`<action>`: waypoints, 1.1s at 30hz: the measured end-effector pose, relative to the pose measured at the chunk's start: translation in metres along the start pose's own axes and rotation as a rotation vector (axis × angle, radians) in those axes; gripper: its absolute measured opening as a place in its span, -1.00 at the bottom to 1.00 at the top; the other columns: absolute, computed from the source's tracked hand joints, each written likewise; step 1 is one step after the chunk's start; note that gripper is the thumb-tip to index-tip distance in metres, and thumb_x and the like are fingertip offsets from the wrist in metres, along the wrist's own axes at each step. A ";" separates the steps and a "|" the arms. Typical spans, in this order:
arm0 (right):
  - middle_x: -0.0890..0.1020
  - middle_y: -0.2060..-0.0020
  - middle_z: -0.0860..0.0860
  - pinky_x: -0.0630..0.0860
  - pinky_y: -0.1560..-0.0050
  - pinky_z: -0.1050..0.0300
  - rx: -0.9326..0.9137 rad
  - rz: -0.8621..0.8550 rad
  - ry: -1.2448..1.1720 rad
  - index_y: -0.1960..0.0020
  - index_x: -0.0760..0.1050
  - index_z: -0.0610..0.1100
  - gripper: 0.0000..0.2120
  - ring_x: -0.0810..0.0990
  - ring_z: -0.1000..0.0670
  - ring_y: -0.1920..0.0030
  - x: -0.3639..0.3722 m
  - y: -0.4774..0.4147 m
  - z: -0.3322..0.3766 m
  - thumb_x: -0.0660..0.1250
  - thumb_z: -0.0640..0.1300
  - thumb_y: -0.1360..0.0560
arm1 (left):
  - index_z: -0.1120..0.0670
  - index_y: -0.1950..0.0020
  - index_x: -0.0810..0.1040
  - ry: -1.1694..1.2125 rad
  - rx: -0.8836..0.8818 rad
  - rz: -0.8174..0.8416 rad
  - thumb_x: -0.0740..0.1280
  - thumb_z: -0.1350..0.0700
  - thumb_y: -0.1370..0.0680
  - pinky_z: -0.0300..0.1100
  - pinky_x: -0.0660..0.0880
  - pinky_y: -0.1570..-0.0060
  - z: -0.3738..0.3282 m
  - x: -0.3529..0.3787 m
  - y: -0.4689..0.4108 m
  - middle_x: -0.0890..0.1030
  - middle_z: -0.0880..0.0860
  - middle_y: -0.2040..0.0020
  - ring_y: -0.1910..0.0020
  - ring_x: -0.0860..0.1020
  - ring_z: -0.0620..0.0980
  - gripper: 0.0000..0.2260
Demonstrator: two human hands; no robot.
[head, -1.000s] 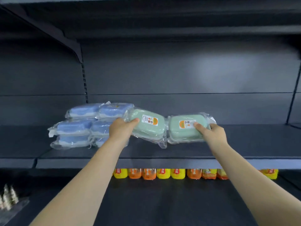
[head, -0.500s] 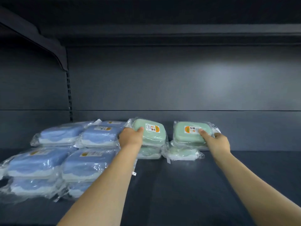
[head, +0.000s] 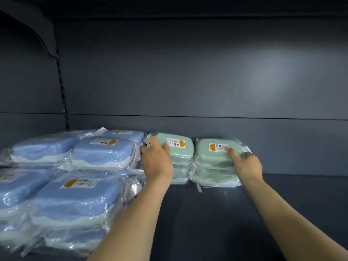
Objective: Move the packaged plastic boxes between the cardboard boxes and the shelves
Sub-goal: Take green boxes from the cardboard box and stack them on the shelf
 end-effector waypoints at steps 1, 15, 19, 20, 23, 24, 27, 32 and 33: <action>0.34 0.40 -0.06 0.22 0.39 0.06 -0.003 -0.005 0.004 0.34 0.24 -0.19 -0.49 0.29 -0.04 0.39 0.000 -0.001 0.001 0.30 0.19 -0.49 | 0.12 -0.40 0.25 -0.069 0.034 0.000 0.11 -0.03 -0.63 -0.01 0.35 0.04 -0.002 0.001 -0.001 0.36 0.27 -0.27 -0.21 0.38 0.23 -0.61; 0.31 0.40 -0.08 0.21 0.39 0.08 0.028 -0.010 0.002 0.34 0.19 -0.17 -0.49 0.27 -0.07 0.37 -0.009 -0.014 -0.003 0.35 0.18 -0.45 | 0.09 -0.34 0.48 -0.259 0.516 0.115 0.29 -0.18 -0.51 -0.20 0.16 -0.35 -0.030 0.016 -0.003 0.43 0.05 -0.37 -0.37 0.32 0.03 -0.50; 0.29 0.41 -0.07 0.20 0.36 0.08 0.043 0.012 -0.005 0.35 0.17 -0.14 -0.48 0.26 -0.07 0.35 -0.011 -0.019 -0.005 0.37 0.18 -0.43 | -0.04 -0.35 0.48 -0.293 0.567 0.167 0.37 -0.19 -0.44 -0.13 0.01 -0.42 -0.027 0.023 0.000 0.46 0.03 -0.34 -0.38 0.34 0.03 -0.48; 0.32 0.40 -0.08 0.22 0.36 0.08 0.046 0.008 -0.013 0.33 0.22 -0.16 -0.50 0.29 -0.07 0.34 -0.013 -0.021 -0.005 0.38 0.18 -0.42 | -0.09 -0.34 0.47 -0.321 0.547 0.178 0.36 -0.20 -0.44 -0.11 -0.04 -0.44 -0.024 0.024 -0.001 0.46 -0.01 -0.33 -0.37 0.35 0.01 -0.51; 0.36 0.38 -0.09 0.25 0.38 0.10 0.033 0.003 0.052 0.26 0.30 -0.21 -0.51 0.33 -0.06 0.36 -0.017 -0.024 0.001 0.36 0.19 -0.44 | -0.18 -0.33 0.45 -0.393 0.497 0.226 0.30 -0.20 -0.49 -0.07 -0.14 -0.47 -0.016 0.028 -0.008 0.46 -0.09 -0.31 -0.34 0.36 -0.05 -0.58; 0.40 0.35 -0.10 0.25 0.39 0.11 0.019 0.008 0.096 0.24 0.33 -0.23 -0.51 0.35 -0.06 0.35 -0.017 -0.025 0.004 0.34 0.20 -0.44 | -0.18 -0.34 0.44 -0.407 0.498 0.221 0.29 -0.20 -0.50 -0.07 -0.14 -0.49 -0.015 0.028 -0.009 0.46 -0.08 -0.30 -0.34 0.36 -0.04 -0.58; 0.52 0.00 -0.20 0.34 0.22 0.10 -0.008 0.031 0.215 -0.07 0.45 -0.31 -0.44 0.50 -0.16 0.03 -0.006 -0.025 0.012 0.34 0.21 -0.44 | -0.15 -0.35 0.45 -0.400 0.511 0.173 0.30 -0.16 -0.50 -0.08 0.00 -0.47 -0.014 0.028 -0.010 0.46 -0.04 -0.27 -0.30 0.37 -0.02 -0.58; 0.43 -0.18 -0.17 0.30 -0.15 0.00 -0.325 -0.138 0.584 -0.21 0.45 -0.21 -0.55 0.33 -0.23 -0.21 0.012 -0.010 0.034 0.25 0.13 -0.53 | -0.13 -0.39 0.40 -0.414 0.521 0.103 0.27 -0.13 -0.53 -0.21 0.14 -0.39 -0.011 0.029 -0.009 0.48 -0.05 -0.29 -0.30 0.36 -0.01 -0.58; 0.46 -0.14 -0.15 0.29 -0.12 0.04 -0.392 -0.093 0.563 -0.15 0.51 -0.20 -0.61 0.34 -0.21 -0.19 0.016 -0.009 0.037 0.24 0.10 -0.55 | -0.12 -0.40 0.39 -0.403 0.521 0.097 0.26 -0.12 -0.54 -0.22 0.14 -0.38 -0.011 0.029 -0.008 0.48 -0.04 -0.30 -0.32 0.35 -0.01 -0.58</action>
Point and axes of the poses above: each hand's wrist, its own y-axis away from the middle knuckle, its own x-axis out of the palm, z = x × y, the point moved 7 cm from there along -y, towards the middle knuckle
